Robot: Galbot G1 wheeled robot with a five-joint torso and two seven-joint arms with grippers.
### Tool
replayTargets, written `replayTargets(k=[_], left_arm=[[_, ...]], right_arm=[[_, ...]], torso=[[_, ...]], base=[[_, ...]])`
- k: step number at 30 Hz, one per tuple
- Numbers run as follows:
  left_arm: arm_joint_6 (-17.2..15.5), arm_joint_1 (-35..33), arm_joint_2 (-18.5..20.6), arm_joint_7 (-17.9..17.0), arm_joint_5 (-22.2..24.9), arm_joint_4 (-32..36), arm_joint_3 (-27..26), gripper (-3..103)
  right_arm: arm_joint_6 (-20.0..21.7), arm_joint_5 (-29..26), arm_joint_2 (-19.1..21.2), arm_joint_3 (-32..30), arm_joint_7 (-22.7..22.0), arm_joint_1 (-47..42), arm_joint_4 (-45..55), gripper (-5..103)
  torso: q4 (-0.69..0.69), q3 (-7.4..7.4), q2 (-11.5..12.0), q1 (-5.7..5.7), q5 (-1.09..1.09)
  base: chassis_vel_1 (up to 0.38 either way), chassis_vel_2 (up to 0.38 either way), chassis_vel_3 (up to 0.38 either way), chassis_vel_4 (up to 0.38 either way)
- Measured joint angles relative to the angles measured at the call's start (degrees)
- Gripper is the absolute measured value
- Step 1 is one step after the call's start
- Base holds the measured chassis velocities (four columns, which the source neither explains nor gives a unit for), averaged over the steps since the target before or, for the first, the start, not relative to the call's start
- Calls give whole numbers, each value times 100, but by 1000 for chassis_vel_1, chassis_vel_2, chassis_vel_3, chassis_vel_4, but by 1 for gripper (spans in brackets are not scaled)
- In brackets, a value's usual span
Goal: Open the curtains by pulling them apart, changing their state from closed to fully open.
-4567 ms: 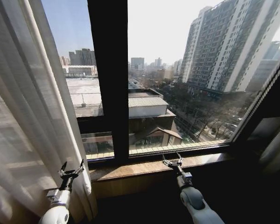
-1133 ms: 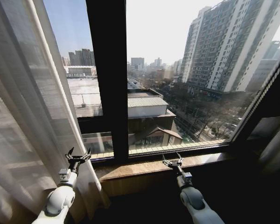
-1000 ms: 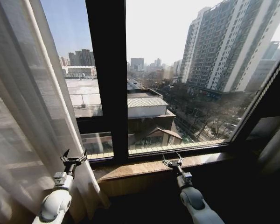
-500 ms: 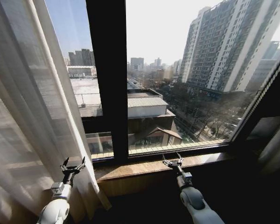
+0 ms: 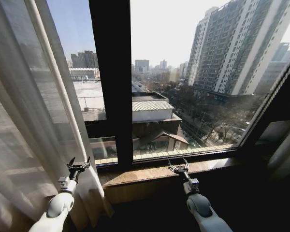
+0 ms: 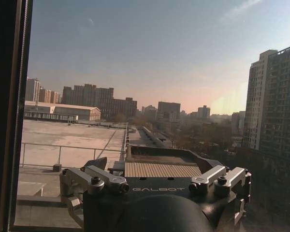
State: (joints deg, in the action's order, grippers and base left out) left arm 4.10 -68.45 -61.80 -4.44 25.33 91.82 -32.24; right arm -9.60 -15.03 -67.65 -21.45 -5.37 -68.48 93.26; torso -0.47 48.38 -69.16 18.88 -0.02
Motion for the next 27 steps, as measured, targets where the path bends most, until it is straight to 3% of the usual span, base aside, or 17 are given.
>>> replayTargets(k=[4, 6, 14, 16, 21, 27], left_arm=[[72, 10, -80, 2, 52, -8, 7, 66], [95, 5, -87, -1, 55, -8, 5, 66], [12, -69, -110, -179, 138, 46, -146, 28], [-20, -84, -108, -203, 161, 50, -174, 28], [-31, -116, -125, -284, 216, 51, -266, 6], [-29, -143, -150, -328, 219, 76, -337, 0]], right_arm=[[0, 0, 0, 0, 0, 0, 0, 100], [0, 0, 0, 0, 0, 0, 0, 100], [0, 0, 0, 0, 0, 0, 0, 100], [0, 0, 0, 0, 0, 0, 0, 100], [0, 0, 0, 0, 0, 0, 0, 100], [0, 0, 0, 0, 0, 0, 0, 100]], torso=[[0, 0, 0, 0, 0], [0, 0, 0, 0, 1], [0, 0, 0, 0, 0], [0, 0, 0, 0, 0], [0, 0, 0, 0, 0], [0, 0, 0, 0, 0]], base=[[0, 0, 0, 0], [0, 0, 0, 0], [0, 0, 0, 0], [0, 0, 0, 0], [0, 0, 0, 0], [0, 0, 0, 0]])
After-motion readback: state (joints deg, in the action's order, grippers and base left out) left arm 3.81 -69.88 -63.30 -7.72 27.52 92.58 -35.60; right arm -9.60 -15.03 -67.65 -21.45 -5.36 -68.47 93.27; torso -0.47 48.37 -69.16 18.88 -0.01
